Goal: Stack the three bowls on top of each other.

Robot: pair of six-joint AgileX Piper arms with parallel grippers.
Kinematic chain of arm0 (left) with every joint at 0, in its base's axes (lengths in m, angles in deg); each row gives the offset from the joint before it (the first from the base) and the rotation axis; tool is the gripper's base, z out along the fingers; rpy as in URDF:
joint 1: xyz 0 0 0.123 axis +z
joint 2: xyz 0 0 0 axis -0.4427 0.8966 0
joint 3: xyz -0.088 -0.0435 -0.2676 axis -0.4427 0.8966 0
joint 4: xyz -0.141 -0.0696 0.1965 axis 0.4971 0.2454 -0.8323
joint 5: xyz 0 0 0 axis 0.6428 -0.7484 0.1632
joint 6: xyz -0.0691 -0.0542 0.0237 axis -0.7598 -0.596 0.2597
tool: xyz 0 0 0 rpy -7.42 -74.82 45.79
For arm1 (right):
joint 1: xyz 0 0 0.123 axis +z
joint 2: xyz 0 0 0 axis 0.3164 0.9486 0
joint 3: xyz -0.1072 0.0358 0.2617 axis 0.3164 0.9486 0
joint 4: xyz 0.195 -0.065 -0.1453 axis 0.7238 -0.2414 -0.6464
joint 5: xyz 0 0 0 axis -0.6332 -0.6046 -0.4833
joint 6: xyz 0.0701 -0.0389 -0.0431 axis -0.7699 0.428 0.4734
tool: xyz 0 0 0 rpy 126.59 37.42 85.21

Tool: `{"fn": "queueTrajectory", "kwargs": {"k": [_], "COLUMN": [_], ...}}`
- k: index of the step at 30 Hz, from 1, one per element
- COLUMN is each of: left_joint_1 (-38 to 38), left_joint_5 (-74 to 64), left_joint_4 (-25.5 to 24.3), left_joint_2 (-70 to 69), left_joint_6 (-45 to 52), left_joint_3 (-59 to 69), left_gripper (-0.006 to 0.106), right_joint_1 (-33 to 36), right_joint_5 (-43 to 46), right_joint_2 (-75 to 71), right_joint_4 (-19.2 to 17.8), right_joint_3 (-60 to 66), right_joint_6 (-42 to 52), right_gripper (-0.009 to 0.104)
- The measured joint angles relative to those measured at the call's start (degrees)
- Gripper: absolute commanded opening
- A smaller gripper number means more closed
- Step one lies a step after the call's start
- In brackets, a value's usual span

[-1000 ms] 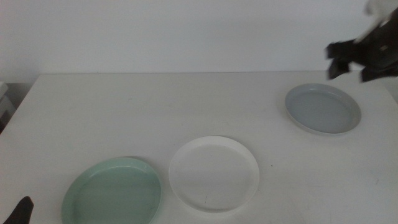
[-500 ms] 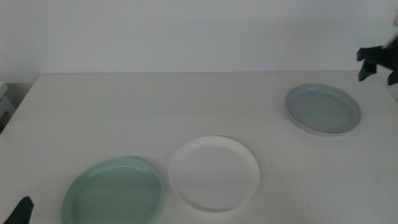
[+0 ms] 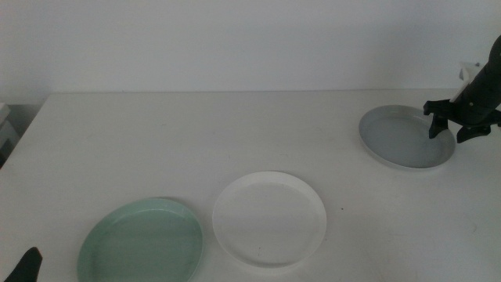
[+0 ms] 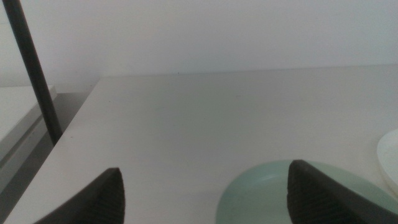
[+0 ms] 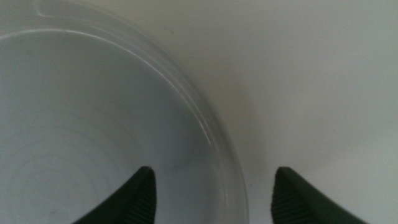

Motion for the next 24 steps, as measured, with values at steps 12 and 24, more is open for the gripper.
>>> {"fn": "queueTrajectory", "kwargs": {"k": [12, 24], "left_joint_1": [0.0, 0.0], "left_joint_5": [0.0, 0.0], "left_joint_4": [0.0, 0.0], "left_joint_2": [0.0, 0.0], "left_joint_6": [0.0, 0.0], "left_joint_3": [0.0, 0.0], "left_gripper": [0.087, 0.087], "right_joint_1": [0.0, 2.6], "right_joint_5": [-0.6, 6.1], "right_joint_2": [0.7, -25.4], "right_joint_4": [1.1, 14.5], "right_joint_3": [-0.1, 24.5], "right_joint_6": [4.1, 11.4], "right_gripper": [-0.001, -0.001]}}
